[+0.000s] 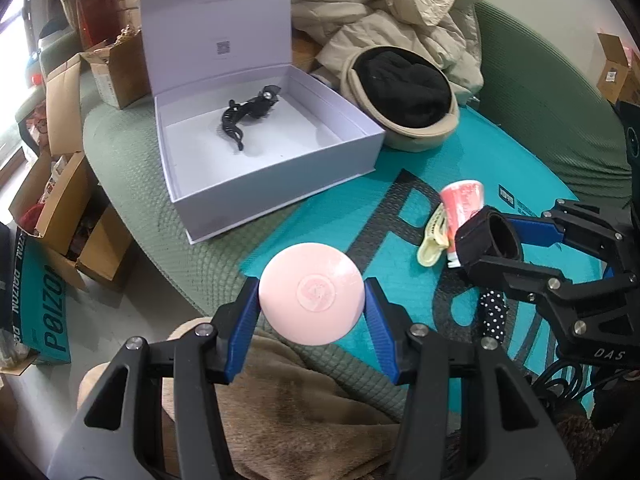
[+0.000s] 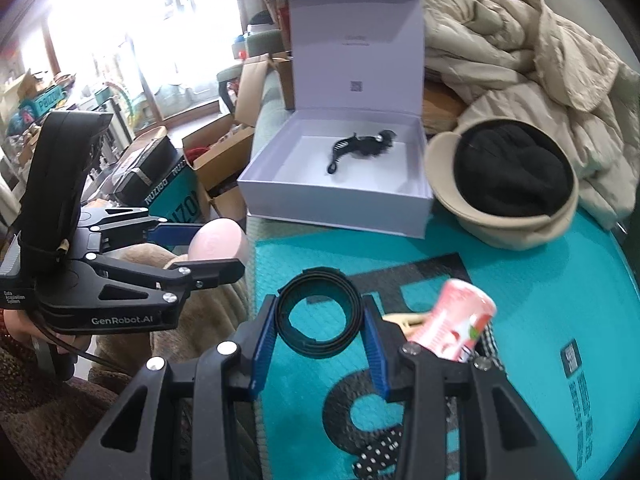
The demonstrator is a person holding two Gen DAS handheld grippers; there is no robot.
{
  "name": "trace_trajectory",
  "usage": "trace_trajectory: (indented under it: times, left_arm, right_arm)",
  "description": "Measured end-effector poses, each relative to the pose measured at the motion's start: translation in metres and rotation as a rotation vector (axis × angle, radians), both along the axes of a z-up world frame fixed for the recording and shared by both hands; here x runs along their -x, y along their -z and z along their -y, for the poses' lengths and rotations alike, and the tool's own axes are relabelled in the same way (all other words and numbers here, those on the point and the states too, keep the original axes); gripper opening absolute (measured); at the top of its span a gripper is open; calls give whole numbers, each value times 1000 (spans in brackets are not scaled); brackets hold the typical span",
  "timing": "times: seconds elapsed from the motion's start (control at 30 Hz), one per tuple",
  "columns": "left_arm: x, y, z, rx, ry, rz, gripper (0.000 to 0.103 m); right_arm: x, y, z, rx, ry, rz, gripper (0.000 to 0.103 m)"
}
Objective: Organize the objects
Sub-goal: 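Carry the black hair tie with the right gripper toward the white box while the left gripper holds the compact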
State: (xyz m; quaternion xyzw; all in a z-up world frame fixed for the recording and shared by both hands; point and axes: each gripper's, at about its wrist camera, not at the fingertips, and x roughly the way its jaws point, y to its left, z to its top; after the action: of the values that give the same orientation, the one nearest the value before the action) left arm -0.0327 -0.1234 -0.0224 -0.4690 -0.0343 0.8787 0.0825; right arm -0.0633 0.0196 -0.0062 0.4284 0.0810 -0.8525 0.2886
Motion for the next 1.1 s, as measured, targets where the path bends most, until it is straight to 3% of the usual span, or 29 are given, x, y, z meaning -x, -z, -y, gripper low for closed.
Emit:
trace_trajectory:
  times: [0.5, 1.1]
  left_arm:
    - [17, -7, 12, 13, -6, -16, 50]
    - [62, -8, 17, 12, 11, -12, 50]
  right_arm:
    - [29, -6, 26, 20, -63, -12, 41]
    - [82, -5, 33, 24, -49, -2, 41]
